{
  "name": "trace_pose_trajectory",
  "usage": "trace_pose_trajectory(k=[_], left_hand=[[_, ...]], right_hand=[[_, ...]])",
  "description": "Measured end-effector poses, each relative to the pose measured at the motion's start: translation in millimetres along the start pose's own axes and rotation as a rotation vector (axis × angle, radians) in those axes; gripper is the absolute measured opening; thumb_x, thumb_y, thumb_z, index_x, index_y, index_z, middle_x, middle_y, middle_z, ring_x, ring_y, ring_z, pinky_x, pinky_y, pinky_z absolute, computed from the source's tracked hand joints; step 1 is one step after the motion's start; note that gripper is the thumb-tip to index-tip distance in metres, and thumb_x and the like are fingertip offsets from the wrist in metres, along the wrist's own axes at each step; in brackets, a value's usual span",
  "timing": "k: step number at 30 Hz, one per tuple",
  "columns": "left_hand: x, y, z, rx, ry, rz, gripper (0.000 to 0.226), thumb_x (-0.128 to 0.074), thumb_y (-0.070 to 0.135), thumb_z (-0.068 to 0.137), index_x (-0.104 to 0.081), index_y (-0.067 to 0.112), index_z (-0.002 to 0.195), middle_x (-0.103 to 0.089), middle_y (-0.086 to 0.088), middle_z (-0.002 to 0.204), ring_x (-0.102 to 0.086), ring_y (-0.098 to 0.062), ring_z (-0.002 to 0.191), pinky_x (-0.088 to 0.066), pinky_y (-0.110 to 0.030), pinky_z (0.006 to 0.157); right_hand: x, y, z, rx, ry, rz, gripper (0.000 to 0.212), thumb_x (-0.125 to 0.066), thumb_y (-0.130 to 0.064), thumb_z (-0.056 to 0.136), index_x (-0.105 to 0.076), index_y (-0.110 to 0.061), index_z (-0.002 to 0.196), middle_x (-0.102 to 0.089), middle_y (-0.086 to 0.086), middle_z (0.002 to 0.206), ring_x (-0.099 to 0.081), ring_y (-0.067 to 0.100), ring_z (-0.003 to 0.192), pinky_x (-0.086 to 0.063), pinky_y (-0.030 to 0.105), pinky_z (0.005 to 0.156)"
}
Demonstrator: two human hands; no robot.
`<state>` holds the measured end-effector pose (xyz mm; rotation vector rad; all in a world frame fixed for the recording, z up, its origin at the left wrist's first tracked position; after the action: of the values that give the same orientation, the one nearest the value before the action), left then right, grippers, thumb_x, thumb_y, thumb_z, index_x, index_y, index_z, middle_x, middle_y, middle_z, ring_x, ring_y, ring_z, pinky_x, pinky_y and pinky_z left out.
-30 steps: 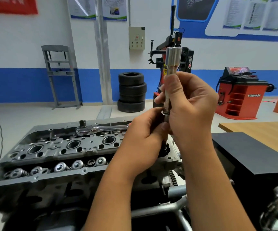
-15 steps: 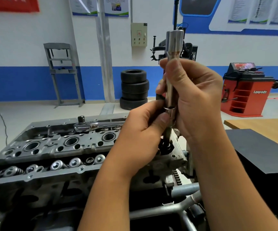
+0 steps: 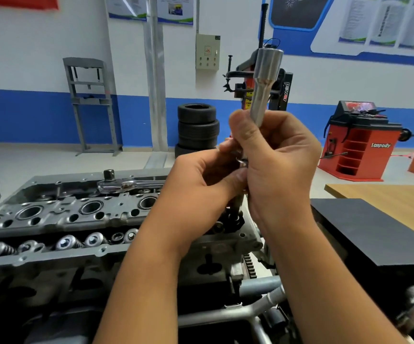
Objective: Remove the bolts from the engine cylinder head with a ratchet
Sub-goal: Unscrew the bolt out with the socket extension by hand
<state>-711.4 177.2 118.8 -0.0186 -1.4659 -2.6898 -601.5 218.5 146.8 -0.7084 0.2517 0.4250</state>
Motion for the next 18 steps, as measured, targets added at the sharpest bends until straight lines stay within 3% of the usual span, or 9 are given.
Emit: trace_pose_trajectory(k=[3, 6, 8, 10, 13, 15, 18], left_hand=[[0.3, -1.8, -3.4, 0.065, -0.094, -0.002, 0.025, -0.056, 0.013, 0.106, -0.071, 0.019, 0.125, -0.079, 0.0, 0.114, -0.074, -0.02, 0.111, -0.057, -0.048, 0.102], [3.5, -3.2, -5.0, 0.053, -0.083, 0.013, 0.025, -0.053, 0.005, 0.106, -0.072, 0.018, 0.118, -0.08, -0.003, 0.108, -0.077, -0.022, 0.104, -0.063, -0.039, 0.091], [5.8, -4.7, -4.8, 0.052, -0.048, 0.009, 0.026, -0.054, 0.002, 0.105, -0.071, 0.015, 0.118, -0.08, -0.004, 0.106, -0.078, -0.022, 0.099, -0.063, -0.03, 0.084], [6.3, -6.1, -4.3, 0.065, -0.02, -0.004, 0.024, -0.056, 0.001, 0.104, -0.071, 0.012, 0.119, -0.08, -0.004, 0.105, -0.078, -0.021, 0.097, -0.062, -0.027, 0.079], [5.3, -6.7, -2.9, 0.049, 0.001, 0.02, 0.022, -0.06, 0.005, 0.104, -0.073, 0.013, 0.12, -0.08, -0.002, 0.107, -0.077, -0.021, 0.102, -0.063, -0.039, 0.088], [4.4, -5.5, -2.8, 0.022, -0.003, 0.044, 0.023, -0.063, 0.008, 0.103, -0.075, 0.015, 0.121, -0.08, 0.0, 0.109, -0.076, -0.02, 0.105, -0.063, -0.044, 0.091], [4.8, -5.9, -2.5, 0.0, 0.015, 0.058, 0.025, -0.067, 0.006, 0.099, -0.075, 0.016, 0.12, -0.08, 0.003, 0.109, -0.076, -0.014, 0.105, -0.063, -0.035, 0.089]], right_hand=[[-2.7, -2.0, -0.5, 0.015, -0.102, -0.01, 0.011, -0.076, -0.015, 0.092, -0.071, -0.008, 0.085, -0.069, 0.012, 0.067, -0.073, 0.033, 0.063, -0.061, 0.042, 0.062], [-5.8, -4.7, 0.8, -0.027, -0.245, -0.004, 0.02, -0.064, -0.017, 0.098, -0.069, 0.002, 0.093, -0.068, 0.021, 0.069, -0.075, 0.037, 0.07, -0.062, 0.042, 0.067], [-7.1, -5.8, 2.1, -0.064, -0.284, 0.002, 0.024, -0.061, -0.02, 0.098, -0.069, 0.002, 0.098, -0.07, 0.018, 0.071, -0.076, 0.037, 0.073, -0.062, 0.04, 0.069], [-8.6, -5.6, 1.3, -0.09, -0.246, 0.005, 0.025, -0.063, -0.023, 0.097, -0.07, 0.001, 0.099, -0.072, 0.016, 0.074, -0.075, 0.038, 0.073, -0.063, 0.042, 0.069], [-8.1, -2.8, -5.4, -0.038, -0.064, -0.041, 0.02, -0.074, -0.022, 0.094, -0.072, -0.002, 0.092, -0.072, 0.012, 0.076, -0.072, 0.032, 0.07, -0.063, 0.042, 0.068], [-7.0, -2.2, -12.5, 0.023, 0.045, -0.096, 0.016, -0.082, -0.02, 0.089, -0.071, -0.009, 0.086, -0.071, 0.003, 0.073, -0.07, 0.024, 0.068, -0.059, 0.034, 0.067], [-6.9, -0.1, -20.2, 0.027, 0.105, -0.117, 0.016, -0.086, -0.018, 0.084, -0.071, -0.015, 0.082, -0.071, -0.005, 0.071, -0.067, 0.009, 0.066, -0.054, 0.023, 0.064]])
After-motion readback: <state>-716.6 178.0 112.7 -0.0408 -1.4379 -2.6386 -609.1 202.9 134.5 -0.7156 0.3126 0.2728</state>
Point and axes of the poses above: each hand's wrist, its own z-axis towards the middle knuckle, its own x-axis out of the back of the hand, y = z × x, the point moved 3 cm from there along z, towards the middle knuckle
